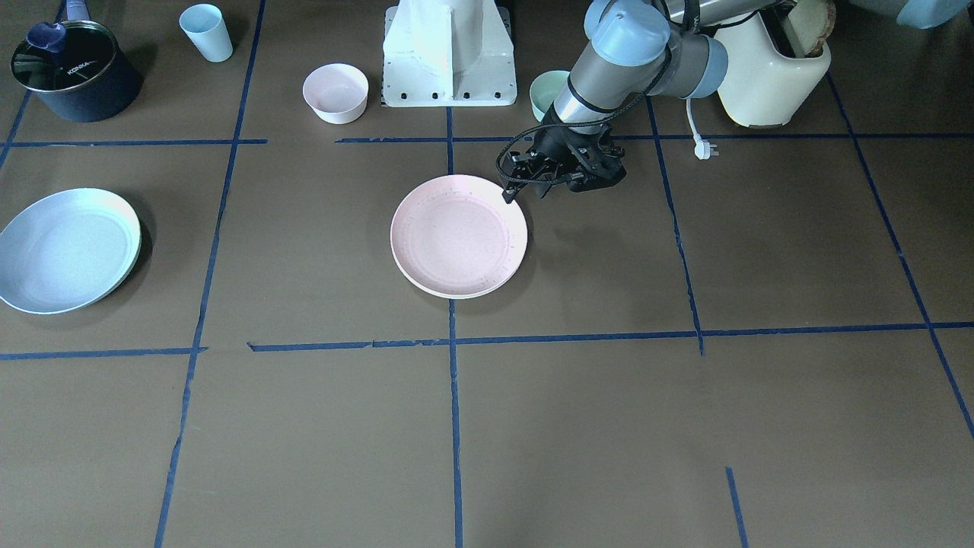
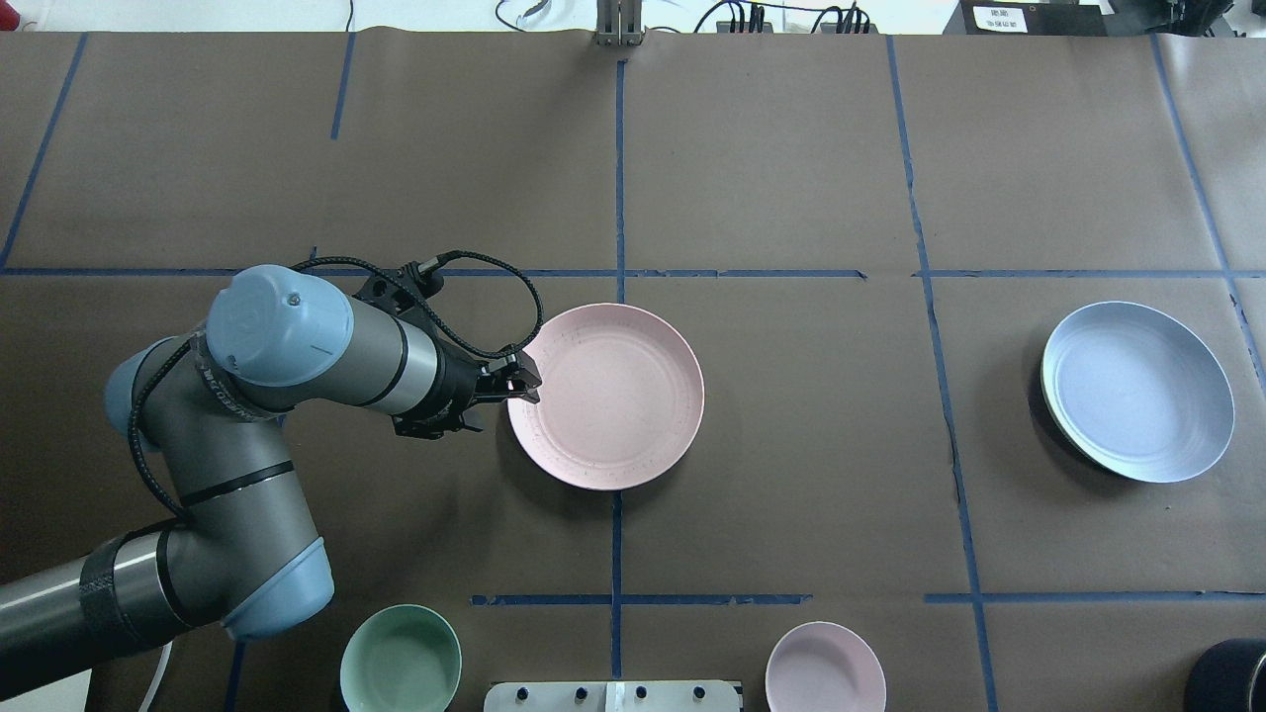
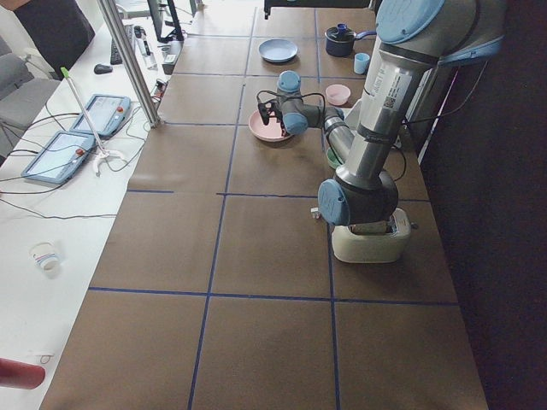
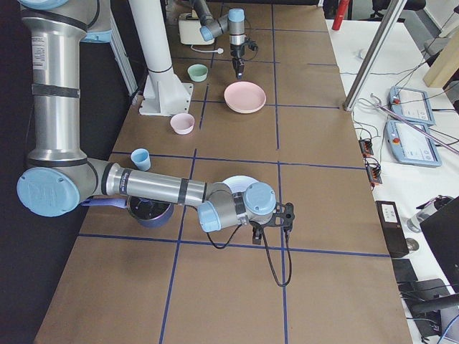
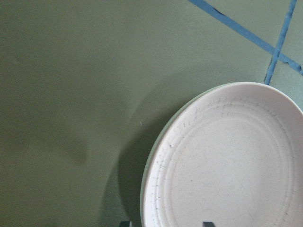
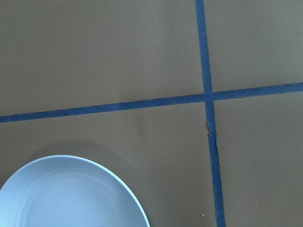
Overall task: Stack three plates with pink and blue
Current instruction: 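Lower the pink plate onto the cream plate and open the left gripper, then withdraw the left gripper while the right gripper grasps the light blue plate's rim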
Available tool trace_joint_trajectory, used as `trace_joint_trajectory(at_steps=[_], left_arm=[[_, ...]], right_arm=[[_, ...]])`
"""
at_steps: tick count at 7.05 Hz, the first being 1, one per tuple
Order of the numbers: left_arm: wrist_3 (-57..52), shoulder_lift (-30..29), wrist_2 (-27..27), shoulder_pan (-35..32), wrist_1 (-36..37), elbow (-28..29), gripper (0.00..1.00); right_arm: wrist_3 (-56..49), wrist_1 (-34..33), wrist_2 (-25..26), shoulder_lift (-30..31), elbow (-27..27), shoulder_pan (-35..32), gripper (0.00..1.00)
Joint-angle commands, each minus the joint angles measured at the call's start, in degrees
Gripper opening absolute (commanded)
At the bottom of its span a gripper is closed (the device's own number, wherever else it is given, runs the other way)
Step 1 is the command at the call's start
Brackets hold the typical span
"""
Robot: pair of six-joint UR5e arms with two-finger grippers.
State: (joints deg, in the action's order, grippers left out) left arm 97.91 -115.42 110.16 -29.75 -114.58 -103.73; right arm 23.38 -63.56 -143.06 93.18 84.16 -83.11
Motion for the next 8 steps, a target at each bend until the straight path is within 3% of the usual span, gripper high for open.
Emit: trace_joint_trajectory(at_steps=[1,2,3,5,8], left_arm=[[0.00,0.11,1.01,-2.40,3.81,-2.77,1.00],[-0.61,0.20,3.20,-4.33,9.15,-5.75,1.00],[-0.87,0.64,4.26,-5.56,13.12,-8.74,1.00],[-1.23,2.83,4.19,-5.75,13.86,-10.78,1.00],[-16.56,9.33,4.10,-8.29,16.48,-13.15,1.00]], right_arm=[[0.09,0.01,0.15,0.51,-0.05,1.19,1.00],[0.96,2.01,0.23,1.73,-0.05,2.06,1.00],[7.06,8.65,3.19,3.31,-0.05,4.59,1.00],[17.29,21.66,6.55,4.20,-4.14,10.31,1.00],[20.30,25.06,7.09,4.20,-6.29,14.18,1.00]])
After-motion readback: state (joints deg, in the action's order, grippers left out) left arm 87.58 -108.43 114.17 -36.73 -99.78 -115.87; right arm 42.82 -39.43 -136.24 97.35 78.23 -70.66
